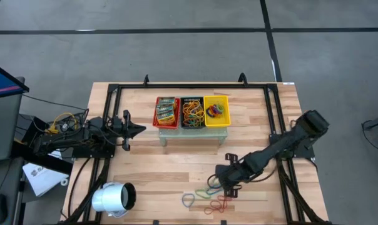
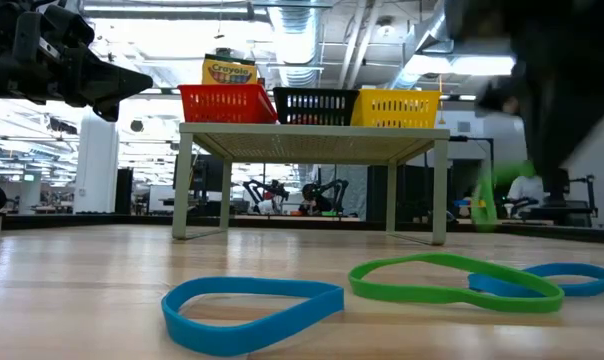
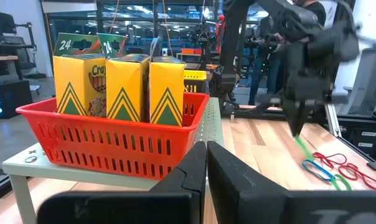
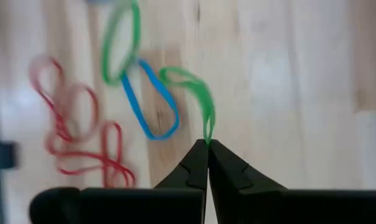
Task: Pick & Place Office Desk Supplies
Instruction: Put the green rubber band into the black bin on the shelf
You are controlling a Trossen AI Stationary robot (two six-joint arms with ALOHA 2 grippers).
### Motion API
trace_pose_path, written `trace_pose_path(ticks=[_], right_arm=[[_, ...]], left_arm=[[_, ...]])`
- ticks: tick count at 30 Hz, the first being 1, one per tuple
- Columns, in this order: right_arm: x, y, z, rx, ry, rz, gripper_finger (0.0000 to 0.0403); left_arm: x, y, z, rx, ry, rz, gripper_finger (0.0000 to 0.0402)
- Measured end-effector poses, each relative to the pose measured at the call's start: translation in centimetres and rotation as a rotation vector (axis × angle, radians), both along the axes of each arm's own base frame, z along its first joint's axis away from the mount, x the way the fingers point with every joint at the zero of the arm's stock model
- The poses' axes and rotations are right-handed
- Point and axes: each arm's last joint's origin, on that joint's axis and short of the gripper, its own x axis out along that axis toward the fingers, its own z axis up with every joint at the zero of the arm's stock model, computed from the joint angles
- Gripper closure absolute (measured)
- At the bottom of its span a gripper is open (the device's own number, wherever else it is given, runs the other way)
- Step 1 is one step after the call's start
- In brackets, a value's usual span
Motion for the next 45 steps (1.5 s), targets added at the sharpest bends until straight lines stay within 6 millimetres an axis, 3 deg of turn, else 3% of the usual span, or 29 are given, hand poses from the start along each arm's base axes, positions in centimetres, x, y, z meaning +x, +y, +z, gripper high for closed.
trace_pose_path(ticks=[7, 11, 15, 22, 31, 35, 45], right_arm=[[-0.7, -1.7, 5.6, 0.016, -0.271, -0.043, 0.0402], [-1.0, -3.7, 8.3, -0.028, -0.401, -0.076, 0.0402], [-0.8, -6.7, 9.7, -0.076, -0.455, -0.156, 0.0403], [0.5, -11.9, 9.9, -0.194, -0.422, -0.211, 0.0403], [3.6, -15.4, 14.8, -0.294, -0.416, -0.223, 0.0403], [5.9, -17.1, 15.3, -0.319, -0.359, -0.260, 0.0403], [11.5, -19.2, 13.7, -0.376, -0.136, -0.211, 0.0403]], left_arm=[[0.0, 0.0, 0.0, 0.000, 0.000, 0.000, 0.0394], [0.0, 0.0, 0.0, 0.000, 0.000, 0.000, 0.0394], [0.0, 0.0, 0.0, 0.000, 0.000, 0.000, 0.0394], [0.0, 0.0, 0.0, 0.000, 0.000, 0.000, 0.0394], [0.0, 0.0, 0.1, 0.001, -0.006, -0.001, 0.0394], [0.0, 0.0, 0.3, 0.005, -0.033, -0.003, 0.0394], [-0.1, 0.0, 0.7, 0.011, -0.076, -0.002, 0.0394]])
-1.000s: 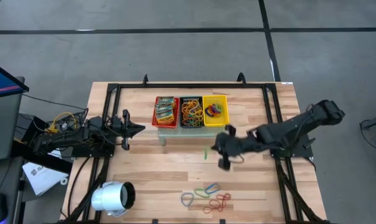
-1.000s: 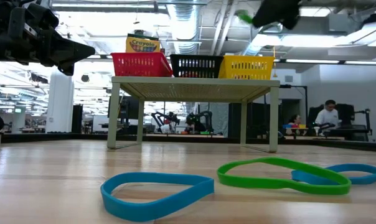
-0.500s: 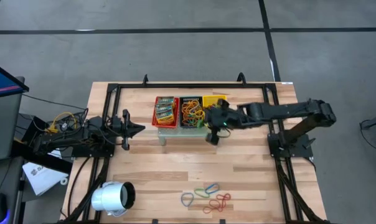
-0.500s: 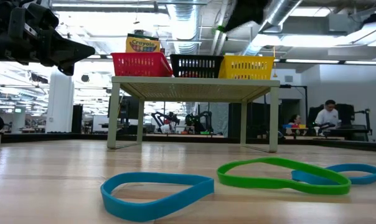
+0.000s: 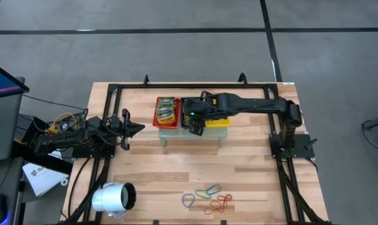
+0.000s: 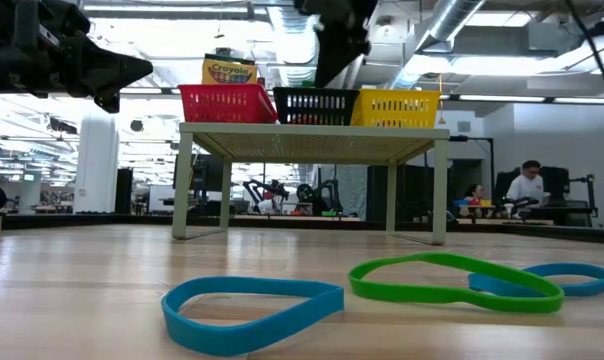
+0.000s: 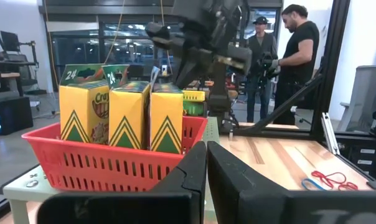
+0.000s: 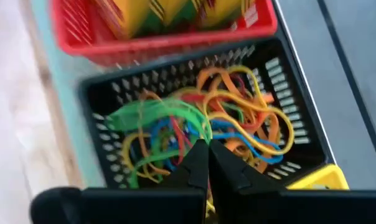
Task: Pick & Place Office Desk Supplies
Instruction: Put the green rubber band into the black bin on the shelf
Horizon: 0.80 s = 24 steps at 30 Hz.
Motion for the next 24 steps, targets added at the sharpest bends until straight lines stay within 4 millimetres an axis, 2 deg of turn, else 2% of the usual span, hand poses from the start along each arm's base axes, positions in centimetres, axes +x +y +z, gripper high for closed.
trace_pose_path(ticks=[7, 18, 24], right_arm=[[1.2, -0.8, -0.9, 0.004, 0.098, -0.020, 0.0395], [0.6, -0.3, -0.2, -0.062, 0.120, -0.034, 0.0296], [0.4, 0.3, 0.6, -0.072, 0.118, -0.025, 0.0266]], left_arm=[[0.0, 0.0, 0.0, 0.000, 0.000, 0.003, 0.0394], [0.0, 0.0, 0.0, 0.000, -0.001, 0.002, 0.0394], [0.0, 0.0, 0.0, 0.000, -0.002, 0.003, 0.0394]])
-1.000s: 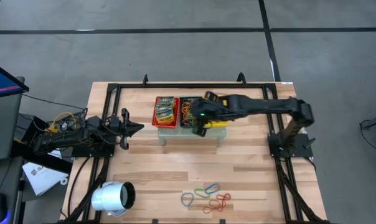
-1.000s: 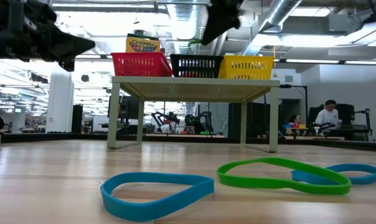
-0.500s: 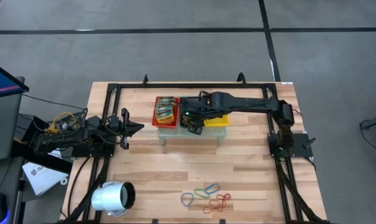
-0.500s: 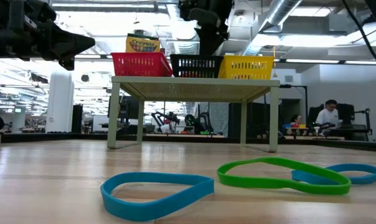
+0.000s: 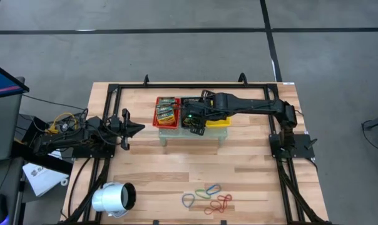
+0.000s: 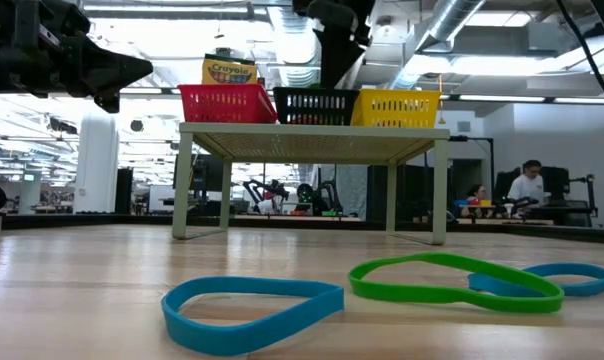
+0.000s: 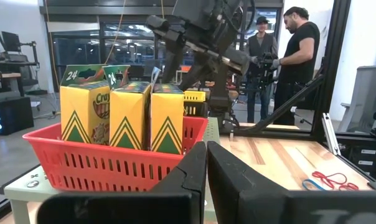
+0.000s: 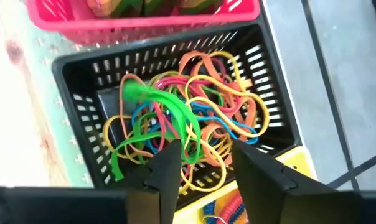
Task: Pick & Place Office Desk Supplies
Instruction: Put the green rubber band into the black bin on the shelf, then put the blue rubber band into the black bin on the shelf
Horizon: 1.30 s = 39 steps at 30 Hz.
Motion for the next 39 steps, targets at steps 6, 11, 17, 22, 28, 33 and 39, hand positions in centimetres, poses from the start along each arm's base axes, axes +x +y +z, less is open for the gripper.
trace_pose_path(ticks=[6, 11, 17, 22, 28, 33, 39], right_arm=[[-0.12, 0.46, 1.04, -0.003, -0.021, 0.013, 0.0264], [-0.30, 0.39, 0.98, -0.010, 0.007, 0.024, 0.0273], [-0.45, 0.51, 0.92, -0.009, 0.025, 0.027, 0.0279], [-0.63, 0.77, 0.85, -0.009, 0.048, 0.036, 0.0282], [-0.69, 0.73, 0.83, -0.010, 0.056, 0.038, 0.0280], [-0.92, 0.74, 0.75, -0.009, 0.082, 0.040, 0.0280], [-0.95, 0.90, 0.74, -0.009, 0.086, 0.044, 0.0280]], left_arm=[[0.00, 0.00, 0.00, 0.000, 0.000, 0.000, 0.0394], [0.00, 0.00, 0.00, 0.000, 0.000, 0.000, 0.0394], [0.00, 0.00, 0.00, 0.000, 0.000, -0.001, 0.0394], [0.00, 0.00, 0.00, 0.000, 0.000, -0.001, 0.0394], [0.00, 0.00, 0.00, 0.000, 0.000, -0.001, 0.0394], [0.07, 0.01, -0.77, -0.011, 0.079, -0.001, 0.0394], [0.08, -0.03, -0.95, -0.016, 0.099, -0.008, 0.0394]])
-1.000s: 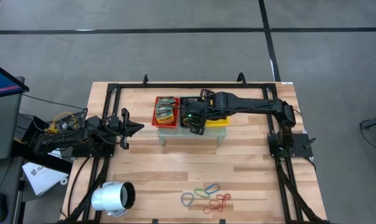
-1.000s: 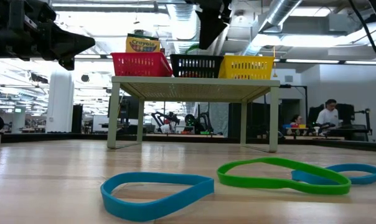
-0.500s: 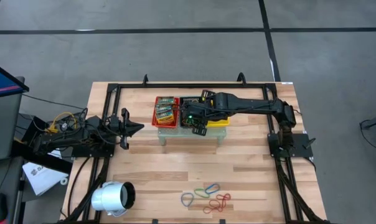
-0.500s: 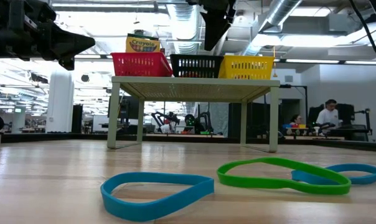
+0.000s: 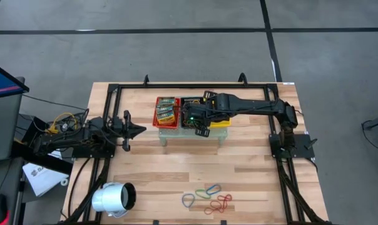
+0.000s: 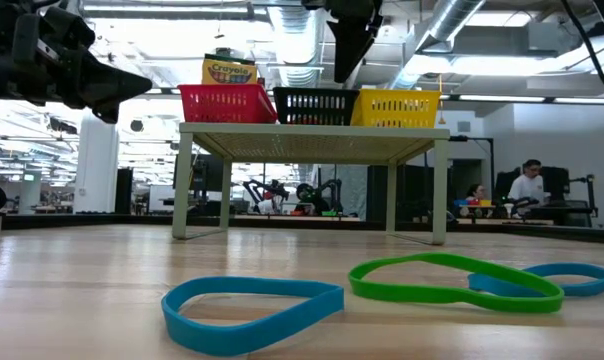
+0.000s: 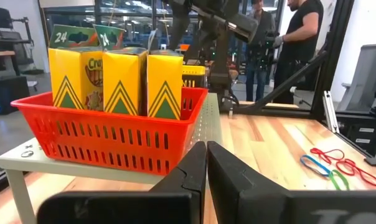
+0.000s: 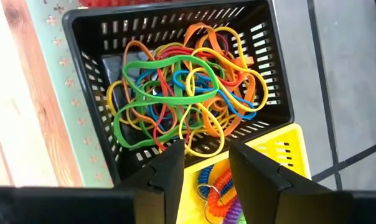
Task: Pick & Place Office Desk Supplies
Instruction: Put the blue rubber band into the black bin on the shelf
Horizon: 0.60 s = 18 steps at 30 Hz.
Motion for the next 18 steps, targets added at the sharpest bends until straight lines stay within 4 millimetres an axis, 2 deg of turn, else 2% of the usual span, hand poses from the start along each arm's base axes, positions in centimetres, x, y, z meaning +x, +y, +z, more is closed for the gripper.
trace_pose_path(ticks=[7, 12, 15, 18], right_arm=[[-0.5, 0.6, 0.3, 0.003, 0.012, 0.012, 0.0264], [-1.9, 1.7, 2.1, 0.015, -0.036, 0.017, 0.0227], [-3.4, 3.1, 3.2, 0.068, -0.061, -0.011, 0.0205], [-5.2, 5.7, 4.2, 0.140, -0.094, -0.034, 0.0194]], left_arm=[[0.0, 0.0, 0.0, -0.001, 0.002, 0.000, 0.0394], [0.0, 0.0, 0.0, -0.001, 0.003, 0.000, 0.0394], [0.0, 0.0, 0.0, -0.001, 0.003, 0.000, 0.0394], [0.0, 0.0, 0.0, 0.000, 0.000, 0.000, 0.0394]])
